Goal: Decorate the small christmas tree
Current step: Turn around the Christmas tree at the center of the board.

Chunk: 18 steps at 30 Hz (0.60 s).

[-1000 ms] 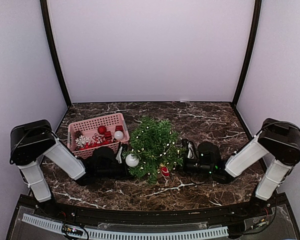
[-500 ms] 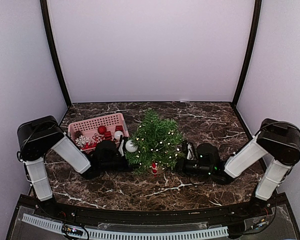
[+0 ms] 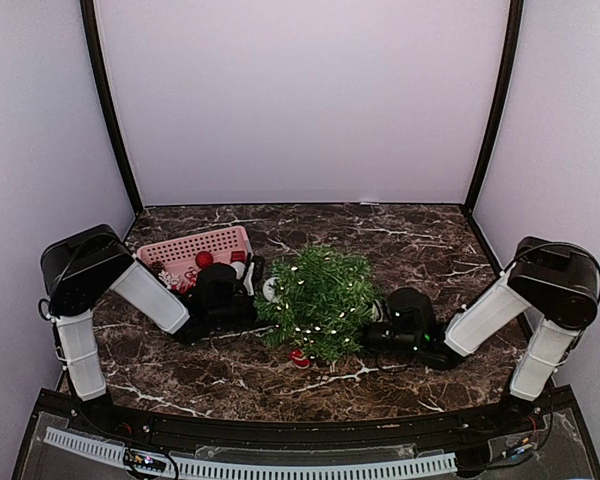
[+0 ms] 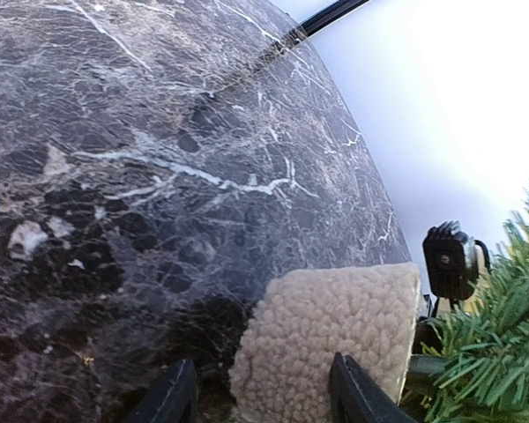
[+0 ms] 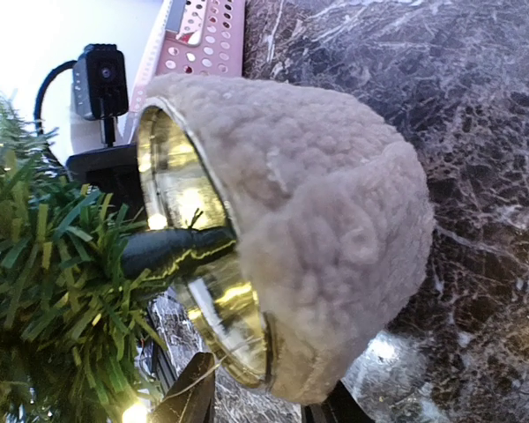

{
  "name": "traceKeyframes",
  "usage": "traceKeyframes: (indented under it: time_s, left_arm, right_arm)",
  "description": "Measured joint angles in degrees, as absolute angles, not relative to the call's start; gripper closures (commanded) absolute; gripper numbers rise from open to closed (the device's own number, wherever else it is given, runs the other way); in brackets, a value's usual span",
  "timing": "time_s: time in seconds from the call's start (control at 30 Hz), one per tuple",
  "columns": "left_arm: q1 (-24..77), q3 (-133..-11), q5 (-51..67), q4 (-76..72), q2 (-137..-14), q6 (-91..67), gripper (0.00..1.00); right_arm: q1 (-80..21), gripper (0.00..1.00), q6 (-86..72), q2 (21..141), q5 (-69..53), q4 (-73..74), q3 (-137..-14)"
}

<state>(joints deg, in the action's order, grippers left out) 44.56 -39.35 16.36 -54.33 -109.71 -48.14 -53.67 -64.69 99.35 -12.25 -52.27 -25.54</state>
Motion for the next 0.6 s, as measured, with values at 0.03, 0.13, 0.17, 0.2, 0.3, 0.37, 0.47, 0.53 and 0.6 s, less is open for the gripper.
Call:
traceKeyframes:
  time_s: [0.03, 0.13, 0.17, 0.2, 0.3, 0.37, 0.47, 0.53, 0.6]
  left_arm:
    - [44.16, -39.40, 16.67, -54.30, -109.93, -47.92, 0.46]
    - [43.35, -39.51, 17.10, -54.04, -110.21, -47.35, 0.46]
    - [43.22, -39.64, 17.19, -53.95, -110.37, -47.24, 0.47]
    - [43.16, -39.86, 17.32, -54.00, -110.56, -47.18, 0.47]
    - [43.11, -40.18, 17.76, -54.35, -111.09, -47.18, 0.47]
    - [43.05, -40.21, 18.00, -54.41, -111.11, -47.18, 0.47]
    - [42.96, -40.32, 18.31, -54.39, -111.11, -47.18, 0.47]
    - [42.89, -40.47, 18.31, -54.41, -111.11, -47.18, 0.47]
    - [42.85, -40.60, 18.31, -54.39, -111.18, -47.18, 0.47]
  right_arm:
    - [-53.67, 0.66, -64.77, 99.35, -12.25, -52.27, -25.76]
    - [-53.69, 0.66, -65.06, 99.37, -12.23, -52.25, -26.41]
    - [-53.69, 0.66, -65.25, 99.37, -12.21, -52.18, -26.57]
    - [-53.69, 0.66, -65.36, 99.37, -12.21, -52.01, -26.70]
    - [-53.69, 0.67, -66.08, 99.57, -12.19, -50.94, -27.27]
    - [-53.69, 0.68, -66.72, 99.79, -12.19, -50.83, -27.42]
    - [-53.69, 0.69, -68.03, 100.07, -12.12, -50.26, -27.88]
    - [-53.69, 0.69, -68.93, 100.36, -12.05, -49.76, -28.45]
    - [-53.69, 0.70, -69.97, 100.53, -12.01, -49.69, -28.69]
